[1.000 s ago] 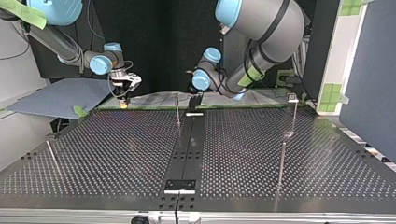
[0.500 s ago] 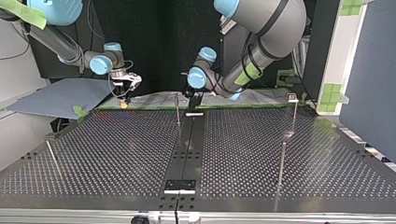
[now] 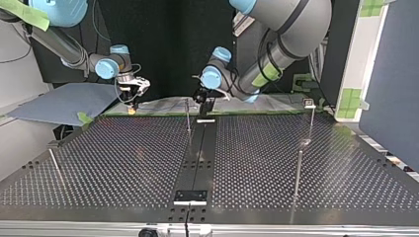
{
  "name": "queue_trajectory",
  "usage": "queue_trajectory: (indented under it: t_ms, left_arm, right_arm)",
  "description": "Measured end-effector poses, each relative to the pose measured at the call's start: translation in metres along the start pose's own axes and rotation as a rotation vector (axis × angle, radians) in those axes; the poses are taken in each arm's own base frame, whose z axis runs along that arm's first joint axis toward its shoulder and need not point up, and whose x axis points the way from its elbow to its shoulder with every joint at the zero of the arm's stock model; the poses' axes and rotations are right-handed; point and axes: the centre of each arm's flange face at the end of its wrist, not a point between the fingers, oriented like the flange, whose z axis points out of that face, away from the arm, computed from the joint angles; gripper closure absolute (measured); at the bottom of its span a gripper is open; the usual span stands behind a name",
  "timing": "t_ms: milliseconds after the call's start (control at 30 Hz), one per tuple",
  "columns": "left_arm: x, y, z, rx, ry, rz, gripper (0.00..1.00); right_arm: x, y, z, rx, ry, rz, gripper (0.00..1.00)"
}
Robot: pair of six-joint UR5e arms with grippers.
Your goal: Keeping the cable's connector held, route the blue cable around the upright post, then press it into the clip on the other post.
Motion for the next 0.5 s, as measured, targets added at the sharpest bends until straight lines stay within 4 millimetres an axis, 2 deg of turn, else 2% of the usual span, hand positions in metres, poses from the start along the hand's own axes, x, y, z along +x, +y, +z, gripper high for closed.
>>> queue_trajectory:
  t_ms: [167, 500]
  left_arm:
    - [0.012, -0.007, -0.009, 0.017, 0.017, 0.008, 0.00]
    - [0.014, -0.016, -0.011, 0.040, 0.019, 0.014, 0.00]
  right_arm:
    - [0.000, 0.001, 0.000, -0.002, -0.003, 0.001, 1.00]
    - [-0.001, 0.001, 0.000, -0.002, -0.005, 0.001, 1.00]
